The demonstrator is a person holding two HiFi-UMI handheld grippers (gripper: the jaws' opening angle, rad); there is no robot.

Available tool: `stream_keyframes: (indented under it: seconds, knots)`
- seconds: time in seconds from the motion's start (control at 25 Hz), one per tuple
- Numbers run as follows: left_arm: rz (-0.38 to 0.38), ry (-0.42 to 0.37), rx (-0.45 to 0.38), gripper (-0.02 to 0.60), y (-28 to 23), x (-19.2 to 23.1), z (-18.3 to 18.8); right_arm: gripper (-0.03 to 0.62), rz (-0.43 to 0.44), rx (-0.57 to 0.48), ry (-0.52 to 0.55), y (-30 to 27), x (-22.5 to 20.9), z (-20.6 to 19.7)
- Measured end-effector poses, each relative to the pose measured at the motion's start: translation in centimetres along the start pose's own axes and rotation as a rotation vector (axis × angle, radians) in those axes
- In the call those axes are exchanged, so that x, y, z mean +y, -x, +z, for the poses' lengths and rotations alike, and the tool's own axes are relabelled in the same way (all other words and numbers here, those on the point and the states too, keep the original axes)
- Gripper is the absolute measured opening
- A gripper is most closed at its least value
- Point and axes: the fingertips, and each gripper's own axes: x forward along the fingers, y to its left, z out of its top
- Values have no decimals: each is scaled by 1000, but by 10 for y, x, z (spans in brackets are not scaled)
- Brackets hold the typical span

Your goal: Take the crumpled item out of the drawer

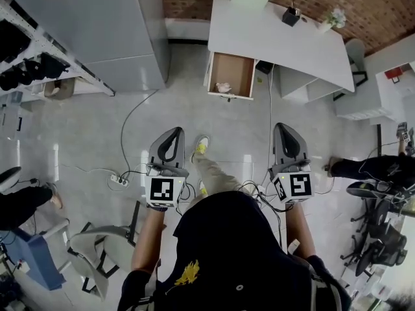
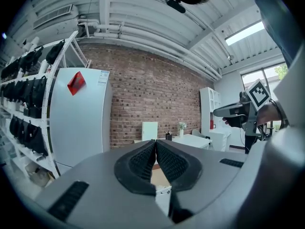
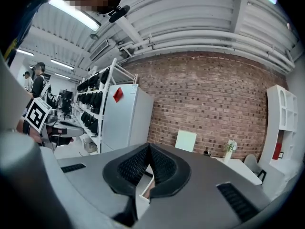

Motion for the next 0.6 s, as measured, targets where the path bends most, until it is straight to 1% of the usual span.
stream_keyframes:
  seconds: [0.08,0.16,0.24,0.32,0.36,0.44,0.52,0.56,0.6]
  knots:
    - [14,-11,3,18,-19,17,3,26,8,-6,-11,-30,-3,-3]
    - [29,9,8,18,-42,33,7,26,7,0,-13,-58,-12,-3]
    - [27,22,26,18,-72,54,11,28,-11,-3,-24,-92,-27,4]
    - [9,-12,63,18,-100,77,8,31,-30,-17,-50,-127,-40,11]
    - [5,-19,78,18,-114,86,7,54,-35,-24,-68,-143,-45,12]
    - [2,-12,86,18,-142,100,10,196,-34,-37,-106,-171,-58,13]
    - [-5,-11,80,18,-168,110,18,312,-37,-53,-138,-196,-70,11]
    - [-8,-18,76,18,-179,115,23,360,-44,-64,-151,-207,-76,10]
    - [-11,-29,75,18,-189,118,28,376,-52,-73,-161,-216,-82,9]
